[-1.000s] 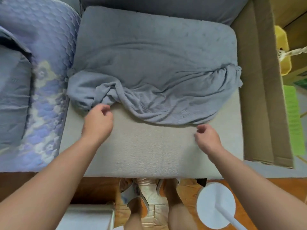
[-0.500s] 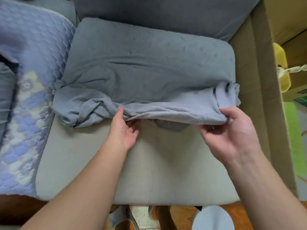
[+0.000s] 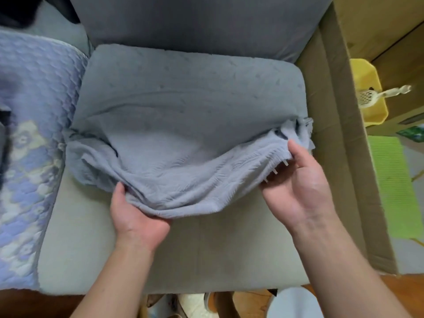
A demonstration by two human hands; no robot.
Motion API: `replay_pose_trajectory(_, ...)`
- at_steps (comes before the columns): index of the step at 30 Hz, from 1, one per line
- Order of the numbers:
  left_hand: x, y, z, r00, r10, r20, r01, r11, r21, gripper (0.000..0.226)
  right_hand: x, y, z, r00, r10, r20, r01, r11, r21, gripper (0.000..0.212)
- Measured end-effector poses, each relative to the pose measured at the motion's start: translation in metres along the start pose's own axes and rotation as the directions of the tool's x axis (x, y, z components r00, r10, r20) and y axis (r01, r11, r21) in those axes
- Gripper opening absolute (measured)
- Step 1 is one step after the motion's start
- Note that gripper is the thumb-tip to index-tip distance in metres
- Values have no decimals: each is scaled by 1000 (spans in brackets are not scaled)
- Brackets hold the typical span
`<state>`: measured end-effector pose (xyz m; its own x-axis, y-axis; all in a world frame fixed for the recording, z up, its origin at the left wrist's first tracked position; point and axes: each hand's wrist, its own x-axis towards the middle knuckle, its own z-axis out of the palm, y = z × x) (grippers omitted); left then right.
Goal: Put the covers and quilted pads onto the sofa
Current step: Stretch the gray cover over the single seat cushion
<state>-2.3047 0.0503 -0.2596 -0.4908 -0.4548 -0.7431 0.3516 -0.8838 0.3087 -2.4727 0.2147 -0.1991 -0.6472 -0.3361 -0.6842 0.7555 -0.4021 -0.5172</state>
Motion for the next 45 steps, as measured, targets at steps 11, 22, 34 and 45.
replay_pose_trajectory(11, -91, -21, -53, 975, -214, -60, 215, 977, 10, 45, 12, 59, -87, 904, 102, -416, -280, 876, -393, 18)
replay_pose_trajectory(22, -142, -26, -139, 954, -299, -3, 299, 953, -38, 73, -28, 67, -84, 952, 304, -36, -306, 951, -46, 44)
replay_pose_trajectory(34, -215, -58, -209, 988, -42, -147, 46, 999, 22, 37, -132, 137, -157, 946, 275, 171, -276, 961, -19, 53)
replay_pose_trajectory(45, -112, -131, -193, 919, 368, -143, -31, 429, 903, 28, -79, 65, -252, 981, -131, -146, 157, 971, 183, 48)
